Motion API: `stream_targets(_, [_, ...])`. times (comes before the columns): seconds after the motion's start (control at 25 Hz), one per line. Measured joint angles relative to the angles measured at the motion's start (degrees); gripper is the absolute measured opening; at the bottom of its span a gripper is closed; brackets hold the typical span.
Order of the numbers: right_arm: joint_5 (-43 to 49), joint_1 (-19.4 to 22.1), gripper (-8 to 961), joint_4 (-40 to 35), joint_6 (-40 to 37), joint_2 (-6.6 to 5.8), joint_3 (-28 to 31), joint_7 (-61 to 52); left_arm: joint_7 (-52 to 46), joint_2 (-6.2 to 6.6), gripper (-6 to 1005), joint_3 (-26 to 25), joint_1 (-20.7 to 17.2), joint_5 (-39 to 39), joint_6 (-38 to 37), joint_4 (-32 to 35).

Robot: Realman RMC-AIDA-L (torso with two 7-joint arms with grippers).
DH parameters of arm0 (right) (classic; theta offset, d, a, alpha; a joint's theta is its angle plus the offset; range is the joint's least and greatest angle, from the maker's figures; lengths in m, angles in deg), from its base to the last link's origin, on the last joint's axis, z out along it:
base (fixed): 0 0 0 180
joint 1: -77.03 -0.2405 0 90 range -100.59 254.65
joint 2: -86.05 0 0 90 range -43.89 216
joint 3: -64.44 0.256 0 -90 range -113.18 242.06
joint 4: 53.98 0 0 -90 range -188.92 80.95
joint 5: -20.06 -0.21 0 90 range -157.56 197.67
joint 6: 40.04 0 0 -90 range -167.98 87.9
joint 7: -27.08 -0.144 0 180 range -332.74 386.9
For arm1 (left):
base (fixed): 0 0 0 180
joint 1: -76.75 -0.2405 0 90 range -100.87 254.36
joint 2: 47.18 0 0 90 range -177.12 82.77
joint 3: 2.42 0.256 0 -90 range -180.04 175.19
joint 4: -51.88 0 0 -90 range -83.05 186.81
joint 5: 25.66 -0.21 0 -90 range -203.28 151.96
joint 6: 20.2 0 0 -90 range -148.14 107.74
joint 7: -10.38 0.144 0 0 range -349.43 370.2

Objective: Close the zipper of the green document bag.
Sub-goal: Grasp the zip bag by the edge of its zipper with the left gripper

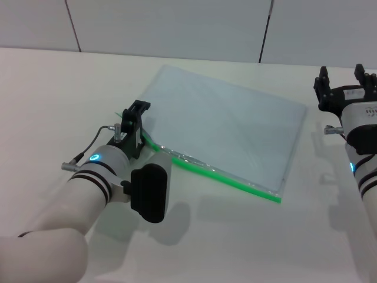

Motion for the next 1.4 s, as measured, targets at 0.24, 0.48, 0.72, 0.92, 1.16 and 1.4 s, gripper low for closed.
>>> stream_targets(0.24, [0.0,0.0,674,0.0,0.0,0.00,0.0,0.0,-0.2,-0.08,680,0.0,0.0,-0.5,0.1,0.1])
stream_targets(0.48, [0.0,0.1,673,0.0,0.1,0.00,0.0,0.0,-1.1,-0.03,571,-0.2,-0.2,-2.5,0.7,0.6])
stream_targets(0.72, [0.2,0.4,672,0.0,0.3,0.00,-0.1,0.0,-2.0,0.15,417,-0.4,-0.2,-2.6,1.7,1.8])
stream_targets(0.92, [0.3,0.5,671,-0.1,0.3,0.00,-0.3,0.0,-1.6,0.03,236,-0.4,-0.3,-2.3,3.4,2.4])
stream_targets(1.16, [0.4,0.5,670,-0.1,0.4,0.00,-0.9,0.0,-2.4,0.03,113,-0.4,-0.6,-2.1,5.4,3.9])
stream_targets(1.4, [0.5,0.5,669,-1.4,0.2,-0.13,-2.7,0.0,-7.3,0.24,54,-0.1,-1.1,-4.7,9.4,4.7])
